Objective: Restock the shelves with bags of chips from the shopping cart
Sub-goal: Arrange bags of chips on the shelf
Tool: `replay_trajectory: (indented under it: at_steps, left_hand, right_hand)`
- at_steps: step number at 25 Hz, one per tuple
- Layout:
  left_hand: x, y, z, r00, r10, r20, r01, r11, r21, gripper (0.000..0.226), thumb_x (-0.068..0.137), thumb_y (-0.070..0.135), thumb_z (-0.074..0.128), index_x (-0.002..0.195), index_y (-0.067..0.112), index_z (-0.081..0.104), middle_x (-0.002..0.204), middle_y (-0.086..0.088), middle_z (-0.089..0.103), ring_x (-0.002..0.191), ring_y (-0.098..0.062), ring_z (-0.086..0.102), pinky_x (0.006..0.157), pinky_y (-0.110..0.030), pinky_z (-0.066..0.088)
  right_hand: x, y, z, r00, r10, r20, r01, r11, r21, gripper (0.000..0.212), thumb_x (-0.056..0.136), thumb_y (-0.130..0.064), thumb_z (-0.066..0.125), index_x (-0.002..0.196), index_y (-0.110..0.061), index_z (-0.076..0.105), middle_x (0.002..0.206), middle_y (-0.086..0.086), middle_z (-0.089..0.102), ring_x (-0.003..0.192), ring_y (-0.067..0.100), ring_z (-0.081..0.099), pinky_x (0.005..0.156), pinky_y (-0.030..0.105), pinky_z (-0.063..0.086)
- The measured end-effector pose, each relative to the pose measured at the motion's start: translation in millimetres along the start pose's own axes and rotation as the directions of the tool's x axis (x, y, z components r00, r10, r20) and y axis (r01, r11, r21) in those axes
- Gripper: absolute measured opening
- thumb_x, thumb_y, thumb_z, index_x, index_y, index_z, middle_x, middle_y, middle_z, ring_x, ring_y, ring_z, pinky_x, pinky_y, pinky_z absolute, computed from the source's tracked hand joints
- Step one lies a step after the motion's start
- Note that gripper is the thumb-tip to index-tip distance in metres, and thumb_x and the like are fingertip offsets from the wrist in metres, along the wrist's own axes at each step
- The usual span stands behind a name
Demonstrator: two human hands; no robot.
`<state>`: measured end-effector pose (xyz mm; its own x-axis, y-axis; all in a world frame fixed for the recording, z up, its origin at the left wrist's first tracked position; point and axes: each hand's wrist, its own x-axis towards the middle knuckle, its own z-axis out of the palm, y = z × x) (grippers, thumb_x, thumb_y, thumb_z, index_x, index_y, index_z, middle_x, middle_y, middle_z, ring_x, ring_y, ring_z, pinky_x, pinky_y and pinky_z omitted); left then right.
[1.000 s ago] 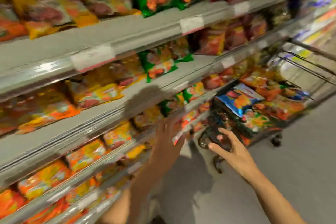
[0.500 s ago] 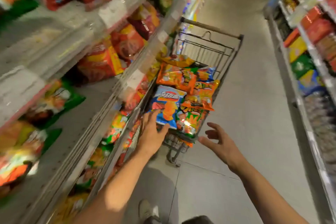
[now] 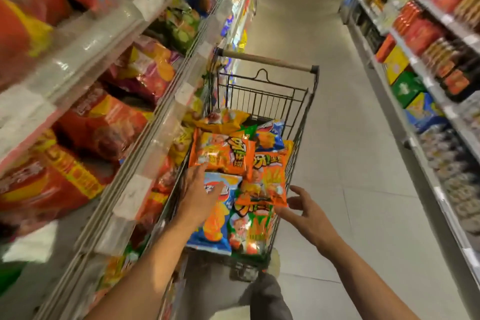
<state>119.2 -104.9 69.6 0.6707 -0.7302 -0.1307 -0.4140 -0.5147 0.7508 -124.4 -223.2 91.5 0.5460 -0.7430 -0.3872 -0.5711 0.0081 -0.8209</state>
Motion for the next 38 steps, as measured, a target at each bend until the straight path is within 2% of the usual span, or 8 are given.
replay_trajectory:
  at_steps: [8, 12, 19, 24, 27, 29, 33, 38]
  left_hand:
    - [151, 6, 29, 0.966, -0.258, 0.007, 0.242, 0.918, 0.314, 0.079, 0.095, 0.037, 0.066, 0.159, 0.018, 0.024, 0.164, -0.011, 0.021, 0.149, -0.030, 0.022, 0.115, -0.045, 0.030]
    - [205, -1, 39, 0.954, -0.196, 0.227, 0.003, 0.761, 0.648, 0.086, 0.093, 0.042, 0.067, 0.161, 0.021, 0.018, 0.168, -0.005, 0.014, 0.154, -0.025, 0.010, 0.122, -0.039, 0.015]
    - [269, 10, 50, 0.790, -0.410, 0.456, -0.180, 0.555, 0.812, 0.098, 0.085, 0.053, 0.071, 0.161, 0.028, 0.013, 0.166, -0.002, 0.020, 0.154, -0.022, 0.014, 0.124, -0.052, 0.005]
    - [248, 0, 45, 0.922, -0.278, 0.270, -0.041, 0.624, 0.780, 0.098, 0.078, 0.057, 0.076, 0.157, 0.026, 0.027, 0.161, -0.004, 0.027, 0.150, -0.027, 0.018, 0.122, -0.052, 0.015]
    - [198, -10, 58, 0.942, -0.268, -0.204, 0.337, 0.739, 0.583, 0.112, 0.071, 0.059, 0.081, 0.158, 0.023, 0.020, 0.162, -0.013, 0.021, 0.148, -0.037, 0.018, 0.116, -0.056, 0.026]
    - [169, -19, 72, 0.758, -0.498, -0.421, 0.615, 0.760, 0.210, 0.119, 0.067, 0.056, 0.085, 0.159, 0.023, 0.016, 0.163, -0.017, 0.017, 0.148, -0.042, 0.017, 0.114, -0.059, 0.028]
    - [161, -25, 94, 0.389, -0.853, -0.348, 0.734, 0.515, -0.442, 0.120, 0.069, 0.046, 0.089, 0.158, 0.014, 0.017, 0.161, -0.022, 0.019, 0.148, -0.044, 0.021, 0.115, -0.057, 0.029]
    - [178, -18, 106, 0.375, -0.925, 0.055, 0.529, 0.165, -0.833, 0.091, 0.075, 0.048, 0.085, 0.144, 0.005, 0.044, 0.140, -0.017, 0.057, 0.122, -0.033, 0.060, 0.093, -0.046, 0.055]
  right_hand:
    - [176, 11, 1, 0.991, 0.121, 0.060, -0.126, 0.986, 0.105, 0.082, 0.086, -0.028, 0.079, 0.150, -0.015, 0.028, 0.135, -0.002, 0.052, 0.128, 0.024, 0.053, 0.106, 0.036, 0.043]
    - [223, 36, 20, 0.900, 0.402, 0.168, -0.435, 0.815, 0.382, 0.069, 0.083, -0.010, 0.080, 0.141, -0.011, 0.043, 0.134, 0.015, 0.061, 0.119, 0.037, 0.062, 0.101, 0.058, 0.050]
    - [232, 49, 28, 0.771, 0.572, 0.280, -0.629, 0.613, 0.479, 0.073, 0.081, -0.015, 0.083, 0.136, -0.021, 0.036, 0.125, 0.012, 0.064, 0.111, 0.036, 0.066, 0.094, 0.060, 0.055]
    - [233, 51, 26, 0.768, 0.552, 0.325, -0.638, 0.607, 0.474, 0.079, 0.081, -0.020, 0.083, 0.140, -0.022, 0.032, 0.126, 0.010, 0.064, 0.112, 0.036, 0.066, 0.095, 0.061, 0.054]
    - [234, 51, 27, 0.767, 0.540, 0.347, -0.640, 0.601, 0.478, 0.071, 0.084, -0.015, 0.081, 0.139, -0.020, 0.036, 0.123, 0.012, 0.067, 0.107, 0.035, 0.069, 0.089, 0.058, 0.058]
    - [232, 51, 27, 0.776, 0.516, 0.363, -0.629, 0.599, 0.495, 0.067, 0.084, -0.012, 0.080, 0.136, -0.019, 0.040, 0.120, 0.012, 0.069, 0.102, 0.034, 0.072, 0.077, 0.050, 0.063]
    - [228, 50, 22, 0.797, 0.451, 0.403, -0.604, 0.627, 0.493, 0.059, 0.082, -0.012, 0.082, 0.132, -0.018, 0.051, 0.114, 0.013, 0.074, 0.094, 0.033, 0.076, 0.069, 0.047, 0.064]
    - [220, 43, 14, 0.811, 0.379, 0.446, -0.574, 0.664, 0.479, 0.054, 0.082, -0.013, 0.081, 0.128, -0.019, 0.054, 0.109, 0.010, 0.077, 0.091, 0.032, 0.077, 0.065, 0.044, 0.063]
